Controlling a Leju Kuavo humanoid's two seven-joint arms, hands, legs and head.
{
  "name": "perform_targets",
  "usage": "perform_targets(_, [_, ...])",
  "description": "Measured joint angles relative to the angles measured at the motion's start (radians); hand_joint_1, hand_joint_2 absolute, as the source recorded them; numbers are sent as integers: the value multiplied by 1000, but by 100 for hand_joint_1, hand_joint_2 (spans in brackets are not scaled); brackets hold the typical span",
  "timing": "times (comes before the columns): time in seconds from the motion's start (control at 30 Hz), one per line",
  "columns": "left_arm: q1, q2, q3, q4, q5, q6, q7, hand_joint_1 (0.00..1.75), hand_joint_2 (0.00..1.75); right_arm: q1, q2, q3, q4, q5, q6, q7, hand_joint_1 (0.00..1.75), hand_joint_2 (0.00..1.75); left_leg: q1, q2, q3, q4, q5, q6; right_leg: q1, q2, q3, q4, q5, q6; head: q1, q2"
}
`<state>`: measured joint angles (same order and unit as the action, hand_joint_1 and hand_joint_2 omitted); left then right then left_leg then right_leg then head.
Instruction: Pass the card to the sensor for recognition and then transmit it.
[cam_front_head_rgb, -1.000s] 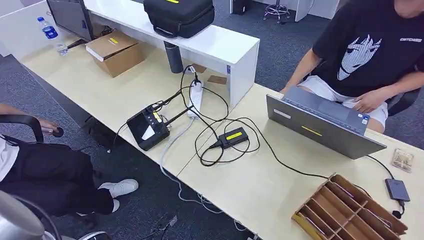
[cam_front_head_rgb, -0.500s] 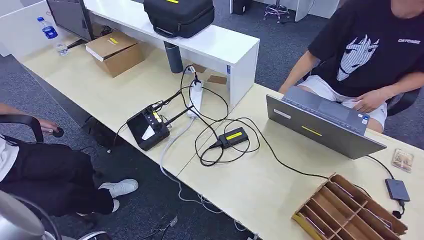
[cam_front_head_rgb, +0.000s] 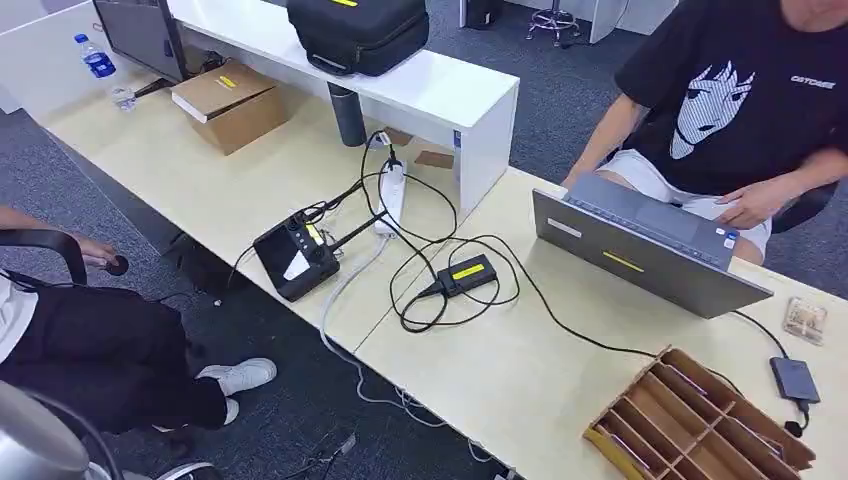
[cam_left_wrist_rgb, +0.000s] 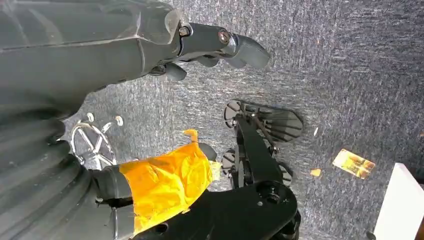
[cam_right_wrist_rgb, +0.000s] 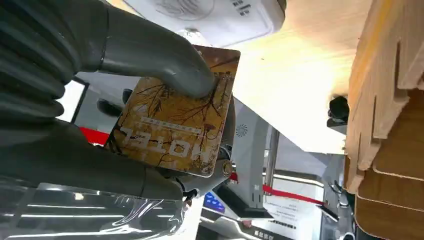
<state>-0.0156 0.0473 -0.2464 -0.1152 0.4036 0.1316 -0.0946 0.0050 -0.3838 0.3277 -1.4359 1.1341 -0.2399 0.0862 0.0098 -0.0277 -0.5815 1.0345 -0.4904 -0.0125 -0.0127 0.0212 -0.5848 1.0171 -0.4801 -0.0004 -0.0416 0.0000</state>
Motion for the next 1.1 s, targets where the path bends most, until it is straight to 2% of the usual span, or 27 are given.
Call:
perform_targets(0.1, [0, 3, -10, 0, -3, -3, 0, 0, 175, -26, 0, 5, 5, 19, -15, 0, 175, 175, 0, 0, 0, 0, 0, 0, 0, 0, 0, 0, 0, 0, 0, 0])
perform_targets(0.23, [-2, 6, -16, 0, -9, -3, 0, 0, 175, -93, 1, 6, 5, 38, -82, -5, 175, 175, 0, 1, 0, 0, 1, 0, 0, 1, 0, 0, 0, 0, 0, 0])
perform_targets(0.37, [-7, 11, -23, -5, -24, -8, 4, 0, 175, -225, 7, 18, 1, 27, -112, -29, 175, 175, 0, 2, 0, 0, 2, -1, 0, 2, 0, 1, 2, -1, 0, 0])
perform_targets(0.47, [-16, 18, -40, -14, -51, -19, 20, 0, 175, -382, 32, 40, 13, -19, -98, -68, 175, 175, 0, 4, 0, 0, 3, -2, 0, 4, -1, 2, 3, -2, 0, 0])
perform_targets(0.57, [-37, 22, -56, -27, -78, -34, 59, 0, 175, -549, 75, 68, 73, -98, -41, -103, 175, 175, 0, 4, 0, 0, 6, -3, 0, 4, -2, 3, 5, -2, 0, 0])
perform_targets(0.77, [-93, 24, -89, -56, -129, -61, 140, 0, 175, -885, 215, 124, 318, -280, 99, -150, 175, 175, 1, 1, -2, 0, 10, -5, 0, 2, -4, 5, 7, -4, 0, 0])
perform_targets(0.83, [-107, 24, -97, -66, -156, -69, 169, 0, 175, -968, 272, 127, 417, -361, 157, -137, 175, 175, 1, 1, -1, 0, 10, -5, 0, 3, -4, 5, 7, -4, 0, 0])
perform_targets(0.97, [-130, 21, -115, -79, -177, -72, 198, 0, 175, -1066, 357, 130, 574, -400, 172, -125, 175, 175, 1, 0, -2, 0, 10, -6, 0, 2, -4, 5, 7, -4, 0, 0])
perform_targets(1.07, [-135, 19, -117, -87, -191, -76, 207, 0, 175, -1104, 396, 133, 657, -420, 179, -125, 175, 175, 1, 0, -2, 0, 10, -6, 0, 2, -5, 5, 7, -4, 0, 0])
perform_targets(1.1, [-137, 18, -119, -88, -197, -77, 209, 0, 175, -1115, 407, 133, 682, -428, 182, -121, 169, 175, 1, 0, -2, 0, 10, -6, 0, 2, -5, 5, 7, -4, 0, 0])
